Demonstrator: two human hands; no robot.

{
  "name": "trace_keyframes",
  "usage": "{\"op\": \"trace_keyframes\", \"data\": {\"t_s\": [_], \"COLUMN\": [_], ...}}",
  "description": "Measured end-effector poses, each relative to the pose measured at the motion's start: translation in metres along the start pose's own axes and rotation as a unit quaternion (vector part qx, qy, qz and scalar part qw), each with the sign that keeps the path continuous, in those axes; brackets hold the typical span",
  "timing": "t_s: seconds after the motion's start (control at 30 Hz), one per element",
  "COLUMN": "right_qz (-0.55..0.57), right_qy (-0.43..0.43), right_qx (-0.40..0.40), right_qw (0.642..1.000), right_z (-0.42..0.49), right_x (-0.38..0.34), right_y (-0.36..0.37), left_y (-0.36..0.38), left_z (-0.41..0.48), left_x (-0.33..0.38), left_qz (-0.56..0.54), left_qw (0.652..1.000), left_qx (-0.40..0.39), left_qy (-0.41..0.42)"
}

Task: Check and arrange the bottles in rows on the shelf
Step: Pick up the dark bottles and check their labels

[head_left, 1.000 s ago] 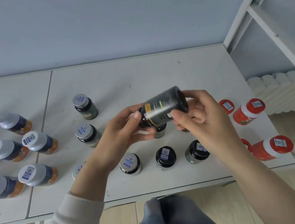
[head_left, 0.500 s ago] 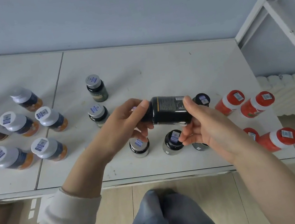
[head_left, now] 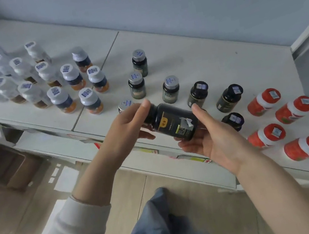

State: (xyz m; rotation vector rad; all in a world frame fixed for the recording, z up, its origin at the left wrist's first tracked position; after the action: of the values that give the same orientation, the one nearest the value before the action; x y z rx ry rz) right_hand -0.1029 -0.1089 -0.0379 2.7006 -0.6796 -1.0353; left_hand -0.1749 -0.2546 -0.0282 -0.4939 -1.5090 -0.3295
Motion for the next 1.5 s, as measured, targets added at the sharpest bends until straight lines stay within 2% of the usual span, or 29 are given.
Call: {"op": "trace_keyframes", "data": {"t_s": [0.13, 0.27, 0.33, 0.4, 0.47, 0.5, 0.53, 0.6, 0.67, 0.73, 0.83, 0.97, 1.17, 1.37, 1.5], "right_qz": [0.0, -0.071, -0.156, -0.311, -0.458, -0.533, -0.607, -0.74, -0.821, -0.865, -0.903, -0.914, -0.932, -0.932, -0.929], "right_qy": [0.04, 0.043, 0.035, -0.037, -0.136, -0.172, -0.203, -0.257, -0.284, -0.281, -0.251, -0.253, -0.249, -0.242, -0.254], "right_qx": [-0.051, -0.099, -0.098, -0.049, -0.002, 0.0, -0.005, -0.022, -0.034, -0.047, -0.086, -0.131, -0.154, -0.188, -0.206], "right_qw": [0.998, 0.992, 0.982, 0.948, 0.878, 0.828, 0.768, 0.621, 0.495, 0.414, 0.338, 0.288, 0.215, 0.194, 0.172], "right_z": [-0.002, -0.003, 0.001, 0.011, 0.021, 0.026, 0.032, 0.04, 0.049, 0.058, 0.069, 0.082, 0.133, 0.21, 0.251], "right_x": [0.025, 0.041, 0.052, 0.063, 0.067, 0.074, 0.083, 0.106, 0.134, 0.166, 0.222, 0.272, 0.299, 0.307, 0.298], "right_y": [0.021, 0.061, 0.089, 0.119, 0.143, 0.166, 0.19, 0.246, 0.303, 0.358, 0.432, 0.519, 0.62, 0.734, 0.822], "left_y": [-0.018, -0.057, -0.085, -0.123, -0.151, -0.172, -0.193, -0.235, -0.276, -0.318, -0.376, -0.448, -0.548, -0.665, -0.753], "left_z": [-0.036, -0.076, -0.098, -0.123, -0.142, -0.157, -0.172, -0.205, -0.238, -0.273, -0.325, -0.376, -0.405, -0.386, -0.374], "left_x": [-0.001, -0.004, -0.006, -0.012, -0.018, -0.022, -0.027, -0.038, -0.048, -0.059, -0.08, -0.111, -0.158, -0.202, -0.212], "left_qz": [-0.024, -0.023, 0.014, 0.076, 0.149, 0.177, 0.202, 0.252, 0.292, 0.314, 0.336, 0.332, 0.263, 0.238, 0.227], "left_qw": [0.998, 0.992, 0.986, 0.971, 0.954, 0.942, 0.93, 0.91, 0.893, 0.877, 0.858, 0.838, 0.812, 0.806, 0.787], "left_qx": [0.056, 0.123, 0.167, 0.226, 0.262, 0.286, 0.306, 0.329, 0.34, 0.362, 0.38, 0.415, 0.495, 0.501, 0.523], "left_qy": [0.017, 0.015, 0.017, 0.011, -0.003, -0.009, -0.012, -0.02, -0.035, -0.046, -0.076, -0.12, -0.162, -0.207, -0.237]}}
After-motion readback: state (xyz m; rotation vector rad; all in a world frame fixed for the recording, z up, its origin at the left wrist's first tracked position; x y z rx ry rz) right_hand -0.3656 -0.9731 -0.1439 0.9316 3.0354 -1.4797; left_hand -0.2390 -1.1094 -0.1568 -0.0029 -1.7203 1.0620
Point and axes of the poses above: each hand's wrist, its own z-axis towards the middle knuckle, its own y-axis out of the palm, x = y × z, the point moved 4 cm from there along z, towards the middle knuckle, and after that the axes turned 13 degrees about y, right-handed, at the moved point
